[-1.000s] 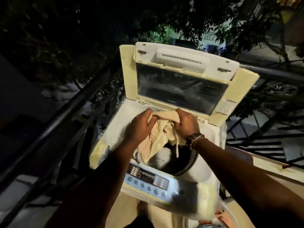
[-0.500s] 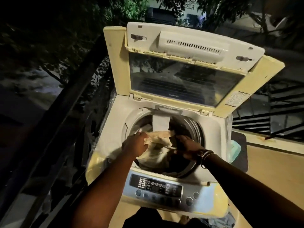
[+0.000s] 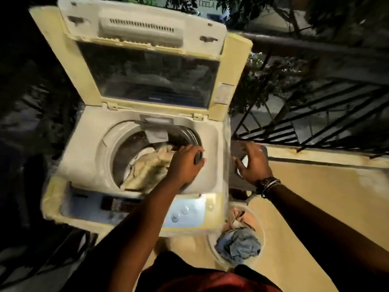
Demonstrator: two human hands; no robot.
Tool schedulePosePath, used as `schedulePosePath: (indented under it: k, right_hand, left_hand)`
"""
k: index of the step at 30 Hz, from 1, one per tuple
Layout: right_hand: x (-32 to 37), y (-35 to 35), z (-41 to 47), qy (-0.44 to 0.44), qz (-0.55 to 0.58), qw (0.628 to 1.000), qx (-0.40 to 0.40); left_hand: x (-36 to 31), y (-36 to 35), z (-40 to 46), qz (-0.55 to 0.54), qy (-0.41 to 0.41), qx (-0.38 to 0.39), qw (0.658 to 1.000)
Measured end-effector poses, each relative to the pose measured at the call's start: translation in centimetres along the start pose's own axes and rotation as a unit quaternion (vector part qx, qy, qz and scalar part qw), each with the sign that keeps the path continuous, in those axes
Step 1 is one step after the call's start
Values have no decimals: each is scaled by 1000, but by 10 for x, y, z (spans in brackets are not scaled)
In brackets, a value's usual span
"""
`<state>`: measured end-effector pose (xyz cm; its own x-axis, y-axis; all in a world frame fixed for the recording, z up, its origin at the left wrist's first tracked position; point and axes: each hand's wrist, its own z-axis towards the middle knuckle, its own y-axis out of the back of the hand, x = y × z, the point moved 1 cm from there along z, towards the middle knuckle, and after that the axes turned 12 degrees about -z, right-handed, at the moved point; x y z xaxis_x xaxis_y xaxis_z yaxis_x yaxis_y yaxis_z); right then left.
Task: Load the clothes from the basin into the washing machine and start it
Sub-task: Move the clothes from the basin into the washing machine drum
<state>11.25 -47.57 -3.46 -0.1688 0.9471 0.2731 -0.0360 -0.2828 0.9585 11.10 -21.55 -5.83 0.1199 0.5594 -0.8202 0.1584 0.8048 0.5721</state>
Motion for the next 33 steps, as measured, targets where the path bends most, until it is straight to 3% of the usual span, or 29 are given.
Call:
schedulePosePath:
  k: [5,9,11,19,27,33]
  right_hand:
    - [-109,-23,-87,17,-17,992,124]
    - [-174,-51,-158,62,-66,966,243]
    - [-181,-61,-183,79,-83,958,265]
    - [-243,-186,-244,58,-19,945,321]
    - [-299,-385,-305,74,-137,919,363]
    - [-307,-431,-327,67,-192,901,384]
  left_hand:
    - [-76,-116,-34,49,-66,-27,996]
    - [-97,-212,-70,129,-61,24,989]
    - [-86,-233,-96,125,-33,61,990]
    - [47,-397,-199,60,166,204,963]
    - [185,-535,-208,21,247,202,948]
    - [199,-591,-212,88,257,195,942]
